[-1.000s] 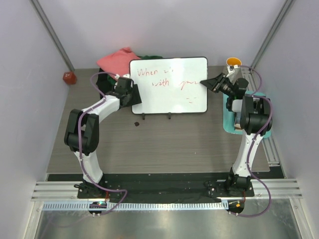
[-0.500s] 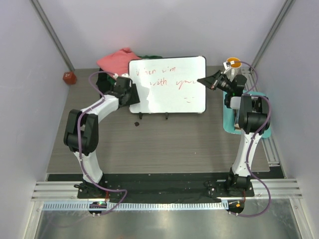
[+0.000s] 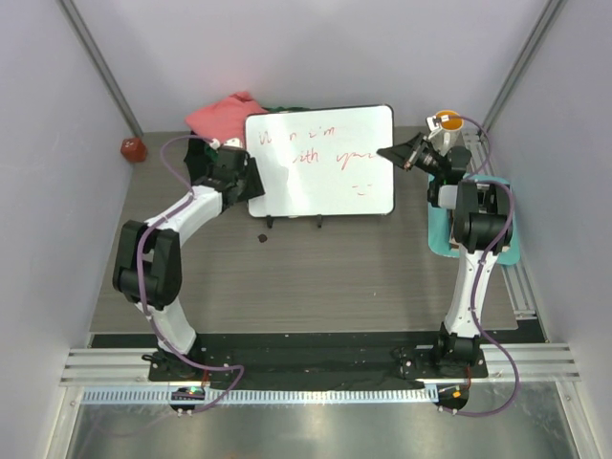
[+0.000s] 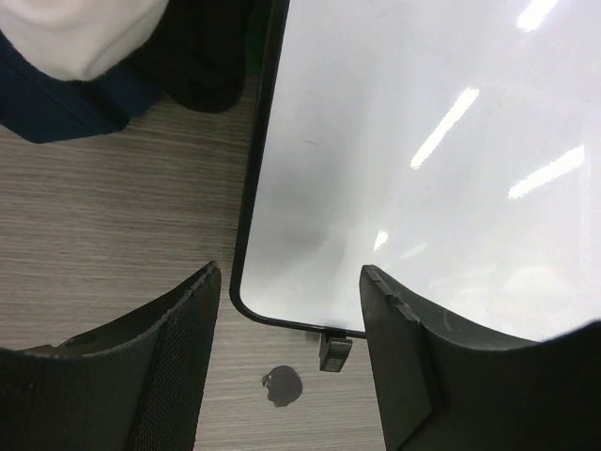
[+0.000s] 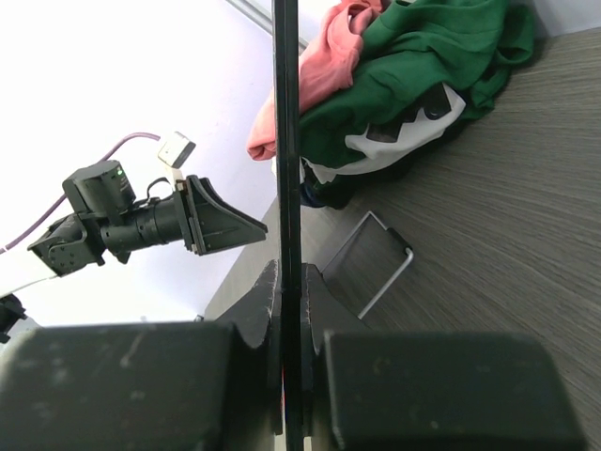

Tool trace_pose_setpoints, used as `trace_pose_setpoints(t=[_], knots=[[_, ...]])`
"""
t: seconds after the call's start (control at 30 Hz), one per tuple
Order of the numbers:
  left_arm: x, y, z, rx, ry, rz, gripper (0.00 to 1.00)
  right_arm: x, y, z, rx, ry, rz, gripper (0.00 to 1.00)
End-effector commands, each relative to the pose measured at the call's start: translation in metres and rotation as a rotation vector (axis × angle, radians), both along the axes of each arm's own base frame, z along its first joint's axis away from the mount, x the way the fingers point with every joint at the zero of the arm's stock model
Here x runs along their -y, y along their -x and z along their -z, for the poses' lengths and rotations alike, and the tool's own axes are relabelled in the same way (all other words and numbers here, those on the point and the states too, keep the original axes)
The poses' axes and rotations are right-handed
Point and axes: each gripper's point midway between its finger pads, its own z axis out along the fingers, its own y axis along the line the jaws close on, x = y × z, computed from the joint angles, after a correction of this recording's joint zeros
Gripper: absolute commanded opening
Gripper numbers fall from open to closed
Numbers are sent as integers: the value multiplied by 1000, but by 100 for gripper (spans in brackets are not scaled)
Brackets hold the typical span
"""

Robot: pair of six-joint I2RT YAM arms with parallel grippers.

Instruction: Fold and stack the t-shirts

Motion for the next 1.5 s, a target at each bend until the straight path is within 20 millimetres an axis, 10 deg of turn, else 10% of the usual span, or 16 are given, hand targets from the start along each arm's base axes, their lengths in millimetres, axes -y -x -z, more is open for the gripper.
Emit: trace_pose_setpoints(t=[0.0, 0.77, 1.47], knots=[[-3, -7, -32, 88, 18, -35, 62, -5, 10, -57, 187, -14, -33, 1], [-5, -4, -36, 86, 26, -49, 63, 20, 29, -100, 276, -48, -94, 1], [-21, -18, -19, 24, -66, -119, 63, -21, 27, -110, 384, -60, -116, 1]])
